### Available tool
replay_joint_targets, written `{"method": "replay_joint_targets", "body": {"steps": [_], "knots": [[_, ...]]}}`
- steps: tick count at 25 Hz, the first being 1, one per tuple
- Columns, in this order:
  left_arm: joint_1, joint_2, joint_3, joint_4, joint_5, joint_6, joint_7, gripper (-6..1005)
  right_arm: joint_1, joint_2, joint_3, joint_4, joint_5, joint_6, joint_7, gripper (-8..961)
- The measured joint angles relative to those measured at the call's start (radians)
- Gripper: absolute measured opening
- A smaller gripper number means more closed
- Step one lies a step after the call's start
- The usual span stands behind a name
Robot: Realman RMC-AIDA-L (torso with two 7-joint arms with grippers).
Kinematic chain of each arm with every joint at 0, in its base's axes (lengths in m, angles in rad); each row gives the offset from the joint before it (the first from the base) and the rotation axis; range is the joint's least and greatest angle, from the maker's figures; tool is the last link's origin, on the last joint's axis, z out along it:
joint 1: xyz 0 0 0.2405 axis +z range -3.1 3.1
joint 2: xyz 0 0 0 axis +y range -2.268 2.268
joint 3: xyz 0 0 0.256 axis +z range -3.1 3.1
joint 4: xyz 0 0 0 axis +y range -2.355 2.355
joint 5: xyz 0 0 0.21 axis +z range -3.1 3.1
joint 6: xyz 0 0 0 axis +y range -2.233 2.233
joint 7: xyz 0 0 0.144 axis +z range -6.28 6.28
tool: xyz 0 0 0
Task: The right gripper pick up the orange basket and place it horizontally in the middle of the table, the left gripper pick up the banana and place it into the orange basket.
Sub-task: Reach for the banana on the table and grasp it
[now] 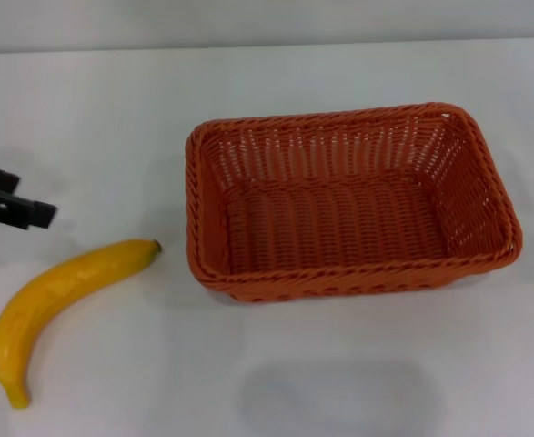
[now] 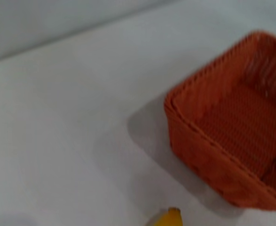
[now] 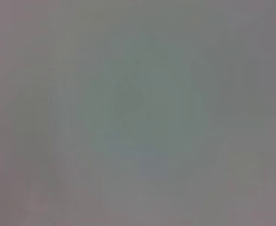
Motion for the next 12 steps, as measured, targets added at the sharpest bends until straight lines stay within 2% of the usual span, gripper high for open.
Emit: {"method": "replay_joint_targets", "body": {"steps": [5, 7, 12], "knots": [[-0.018, -0.003, 0.109, 0.014, 0.06, 0.014, 0.017, 772, -0.008, 0.006, 0.071, 0.03, 0.014, -0.01, -0.029, 526], [-0.021, -0.009, 0.138, 0.027, 0.083, 0.025, 0.025, 772, -0.01, 0.008, 0.081, 0.036, 0.016, -0.011, -0.032, 567], [-0.027, -0.046, 0.184, 0.069, 0.182, 0.07, 0.046, 772, -0.012, 0.008, 0.081, 0.059, 0.017, -0.017, -0.032, 648]]}}
